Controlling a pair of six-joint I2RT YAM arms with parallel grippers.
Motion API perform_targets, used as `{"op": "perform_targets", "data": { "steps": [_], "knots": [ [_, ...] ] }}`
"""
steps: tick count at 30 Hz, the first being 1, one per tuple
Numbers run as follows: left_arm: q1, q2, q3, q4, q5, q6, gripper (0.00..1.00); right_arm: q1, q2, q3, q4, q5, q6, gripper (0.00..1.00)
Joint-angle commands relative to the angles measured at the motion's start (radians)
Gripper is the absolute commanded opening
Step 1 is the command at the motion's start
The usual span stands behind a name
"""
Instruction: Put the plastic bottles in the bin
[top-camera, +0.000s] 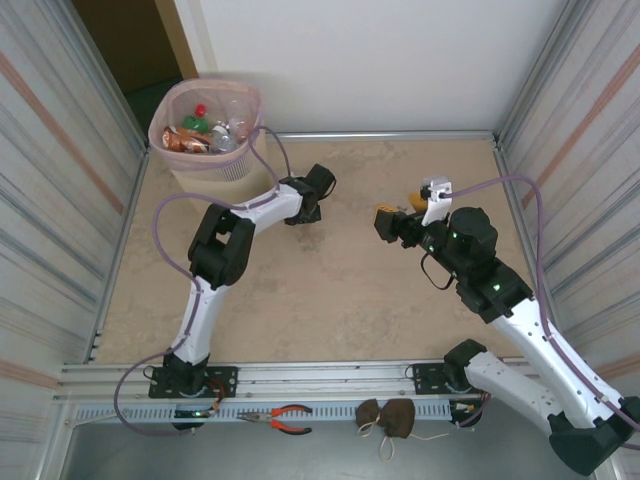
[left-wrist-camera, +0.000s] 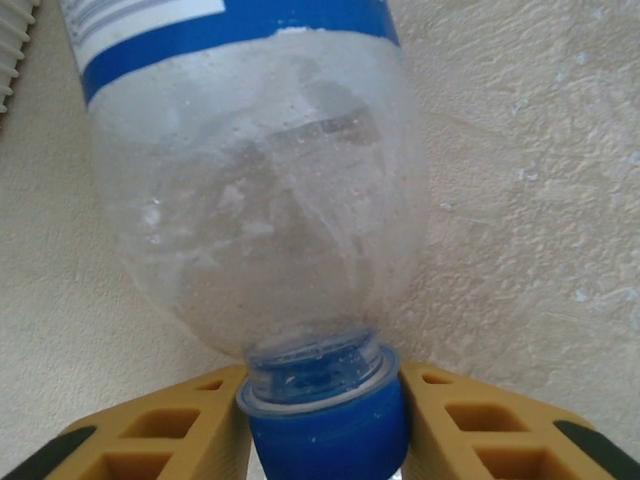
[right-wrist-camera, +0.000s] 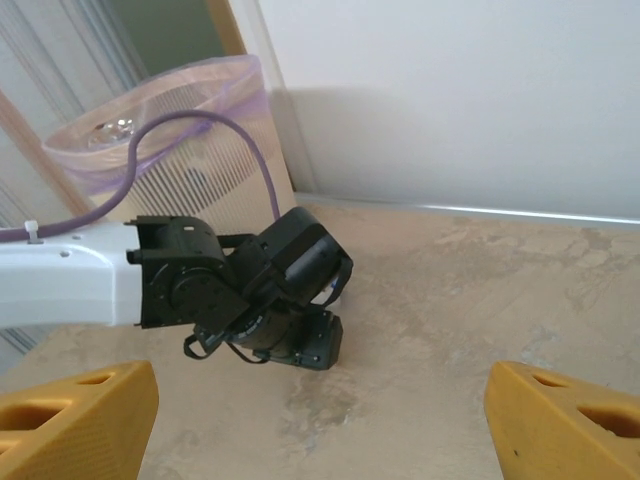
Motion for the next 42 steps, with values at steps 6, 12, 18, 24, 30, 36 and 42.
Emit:
{"op": "perform_targets", "data": {
  "steps": [6,12,18,24,30,36,42],
  "knots": [
    [0.013,-0.018,0.007,-0.001,-0.009,0.003,0.29,-0.005,-0.023,-0.002,-0.007,-0.015,0.016,0.84],
    [-0.001,-0.100,-0.030,0.007,-0.001,0.016,0.28,-0.005,-0.027,0.001,-0.006,-0.012,0.016,0.84],
    [-0.032,-0.224,-0.051,0.014,0.034,0.087,0.27,-0.005,-0.029,0.009,-0.012,-0.008,0.009,0.84],
    [-0.048,-0.356,-0.048,0.031,0.117,0.214,0.26,-0.006,-0.034,0.028,-0.025,-0.003,-0.007,0.84],
    [-0.046,-0.462,0.034,-0.015,0.145,0.296,0.24,-0.007,-0.038,0.047,-0.035,0.001,-0.021,0.84],
    [-0.010,-0.530,0.171,-0.122,0.169,0.333,0.24,-0.007,-0.035,0.053,-0.029,-0.001,-0.022,0.84],
    [0.084,-0.585,0.281,-0.203,0.195,0.345,0.24,-0.007,-0.017,0.060,-0.017,-0.011,-0.023,0.83]
  ]
}}
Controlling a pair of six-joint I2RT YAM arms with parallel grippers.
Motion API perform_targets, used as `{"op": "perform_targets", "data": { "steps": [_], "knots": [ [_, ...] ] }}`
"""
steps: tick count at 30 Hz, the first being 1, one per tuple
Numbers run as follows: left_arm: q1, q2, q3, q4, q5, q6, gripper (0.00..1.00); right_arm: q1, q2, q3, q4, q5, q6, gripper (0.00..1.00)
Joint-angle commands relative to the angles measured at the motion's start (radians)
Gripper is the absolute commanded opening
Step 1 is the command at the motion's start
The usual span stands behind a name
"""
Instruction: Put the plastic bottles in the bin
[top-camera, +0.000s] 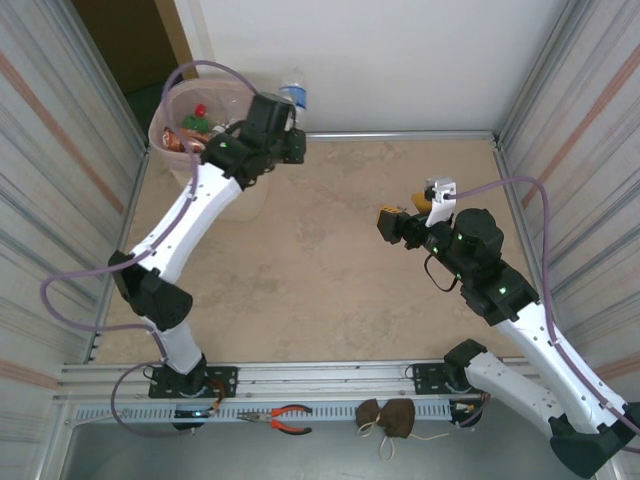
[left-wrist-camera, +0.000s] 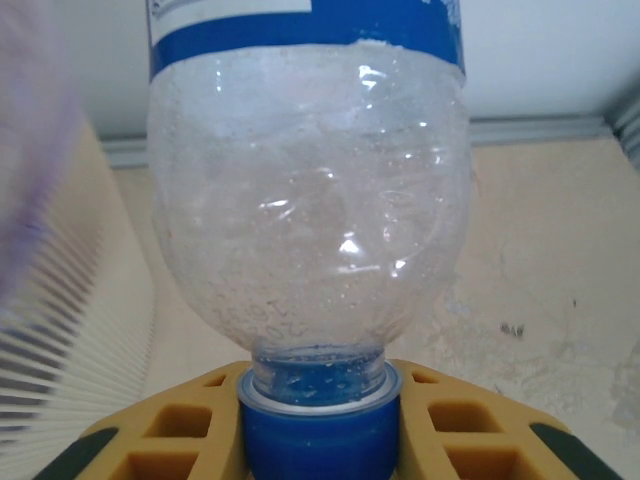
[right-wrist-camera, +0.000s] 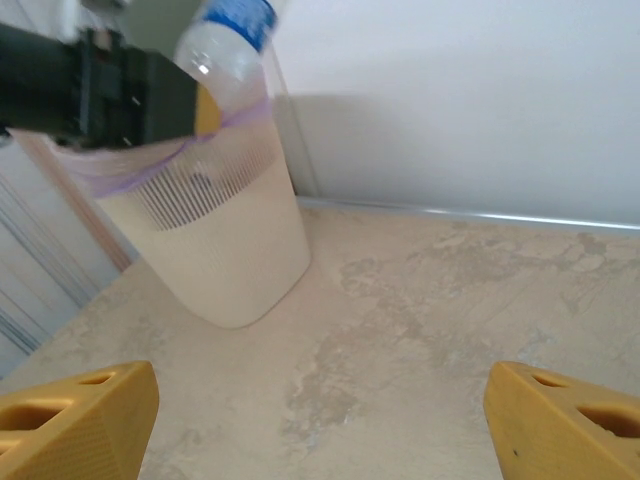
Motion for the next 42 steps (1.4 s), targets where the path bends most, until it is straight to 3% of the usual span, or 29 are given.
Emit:
{"op": "perform_targets", "data": {
  "steps": [1,9,17,33,42],
  "knots": [
    [0.065,-0.067,0.068,-0.077,0.022,0.032,0.24,-0.007,0.007,0.037,0.022,-0.013,-0.019,0.83],
    [0.281,-0.047,0.194,-0.177,0.086,0.007,0.24,-0.007,0.040,0.042,0.040,-0.032,-0.013,0.84],
    [0.451,0.118,0.394,-0.317,0.206,-0.018,0.24,-0.007,0.060,0.048,0.048,-0.047,-0.004,0.84],
    [0.561,0.317,0.465,-0.300,0.244,-0.121,0.29,-0.007,0.058,0.048,0.038,-0.042,-0.009,0.83],
    [0.556,0.319,0.458,-0.215,0.366,-0.149,0.53,-0.007,0.052,0.049,0.028,-0.035,-0.016,0.83]
  ]
}}
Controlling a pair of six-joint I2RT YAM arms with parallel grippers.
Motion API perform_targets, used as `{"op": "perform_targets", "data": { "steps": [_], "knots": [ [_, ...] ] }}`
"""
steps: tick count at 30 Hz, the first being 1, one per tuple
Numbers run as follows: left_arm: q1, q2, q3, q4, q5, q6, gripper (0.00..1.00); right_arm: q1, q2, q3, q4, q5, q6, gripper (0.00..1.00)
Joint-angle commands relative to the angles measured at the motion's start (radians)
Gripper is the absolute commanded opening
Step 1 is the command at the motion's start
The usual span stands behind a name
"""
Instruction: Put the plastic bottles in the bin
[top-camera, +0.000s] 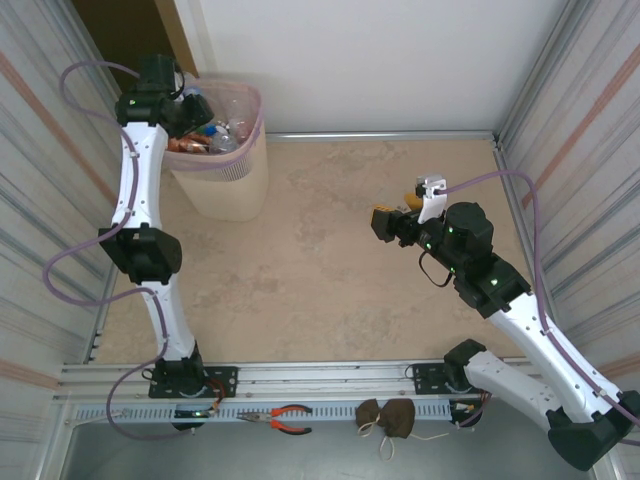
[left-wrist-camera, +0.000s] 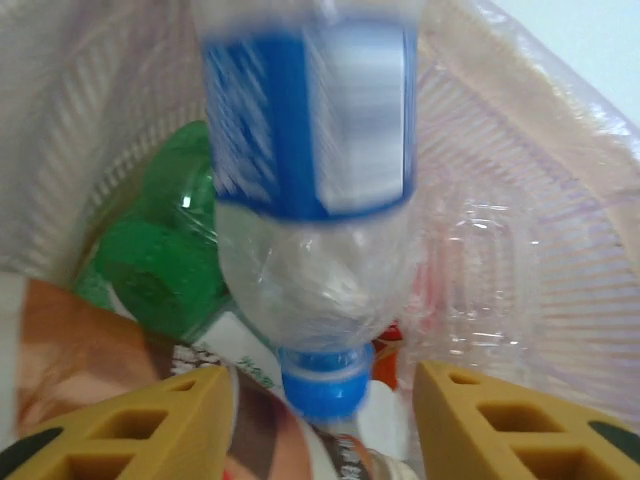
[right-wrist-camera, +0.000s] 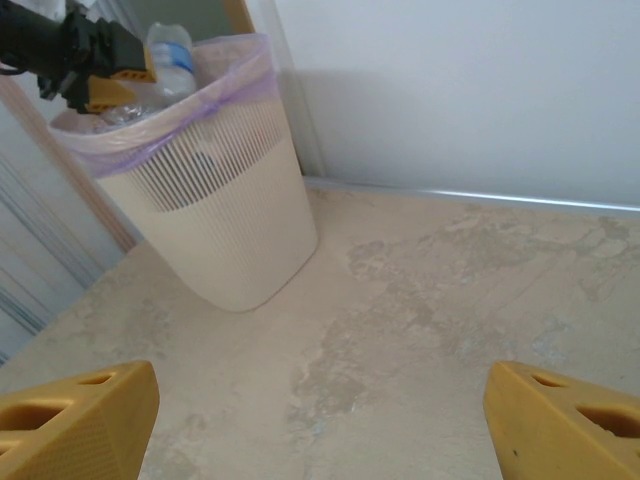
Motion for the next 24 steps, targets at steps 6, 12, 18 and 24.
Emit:
{"op": "perform_targets", "data": {
  "steps": [6,12,18,24],
  "knots": [
    [-0.007,-0.061,-0.039,0.106,0.106,-0.002,0.54,-0.007,-0.010,0.046,0.016,-0.007,-0.017,0.83],
    [-0.011,-0.168,-0.129,0.158,0.088,0.054,0.54,-0.007,-0.010,0.045,0.011,0.002,-0.020,0.83],
    [-0.021,-0.317,-0.286,0.207,0.041,0.144,0.54,-0.008,-0.013,0.046,-0.011,0.029,-0.025,0.83],
    [-0.022,-0.514,-0.545,0.296,0.022,0.220,0.57,-0.016,-0.022,0.046,-0.059,0.106,-0.040,0.84]
  ]
}}
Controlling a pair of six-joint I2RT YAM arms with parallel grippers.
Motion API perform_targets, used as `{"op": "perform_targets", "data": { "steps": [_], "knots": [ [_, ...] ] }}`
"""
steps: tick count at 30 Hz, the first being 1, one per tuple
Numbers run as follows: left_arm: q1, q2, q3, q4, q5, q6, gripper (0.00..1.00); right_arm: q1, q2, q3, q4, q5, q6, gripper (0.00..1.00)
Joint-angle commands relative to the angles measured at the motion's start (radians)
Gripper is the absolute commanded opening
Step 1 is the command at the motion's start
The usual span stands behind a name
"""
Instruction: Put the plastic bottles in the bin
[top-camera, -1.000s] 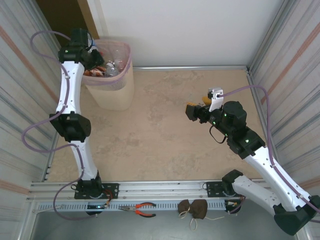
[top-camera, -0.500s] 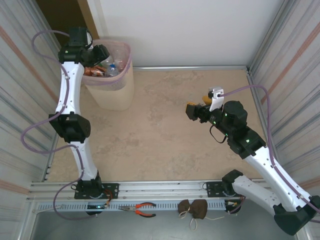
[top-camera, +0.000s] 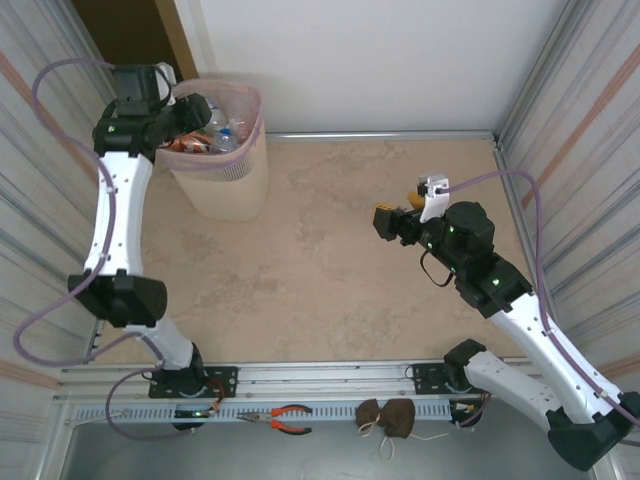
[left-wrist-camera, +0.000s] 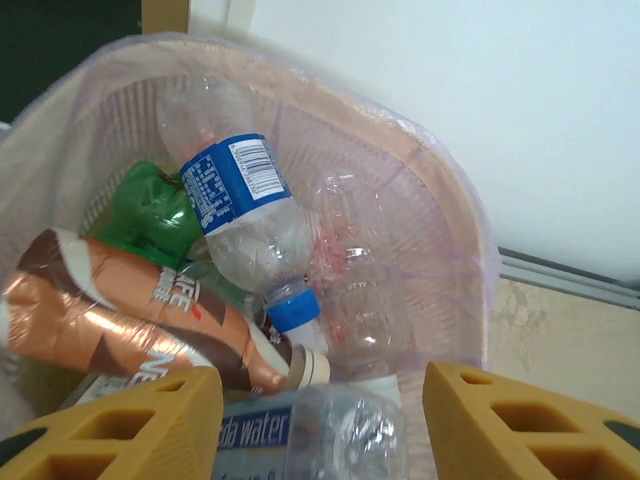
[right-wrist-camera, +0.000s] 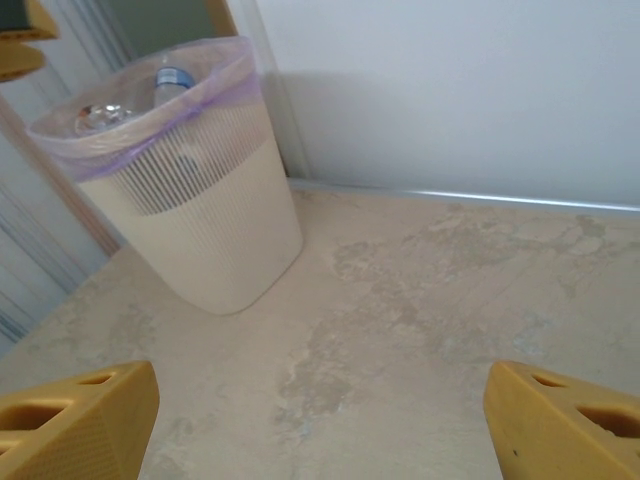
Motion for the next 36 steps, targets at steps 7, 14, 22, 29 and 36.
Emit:
{"op": "perform_targets", "data": {
  "steps": [7,14,22,29,36],
  "knots": [
    [0.000,-0.384,-0.523,0.260,-0.076,0.163,0.65,-0.064,-0.057,-0.026,-0.055,0.208,-0.018,0.88],
    [0.003,-0.607,-0.941,0.444,-0.105,0.182,0.98,-0.149,-0.082,-0.138,-0.047,0.340,-0.035,0.99],
    [-0.002,-0.670,-1.299,0.685,-0.236,0.150,0.99,-0.286,-0.032,-0.303,0.096,0.422,-0.047,0.99],
    [-0.043,-0.598,-1.517,0.969,-0.270,0.297,0.99,-0.335,0.116,-0.447,0.402,0.443,-0.219,0.99],
    [-0.066,-0.428,-1.647,1.363,-0.226,0.419,0.99,-0.409,0.362,-0.525,0.719,0.317,-0.223,0.99]
  ]
}}
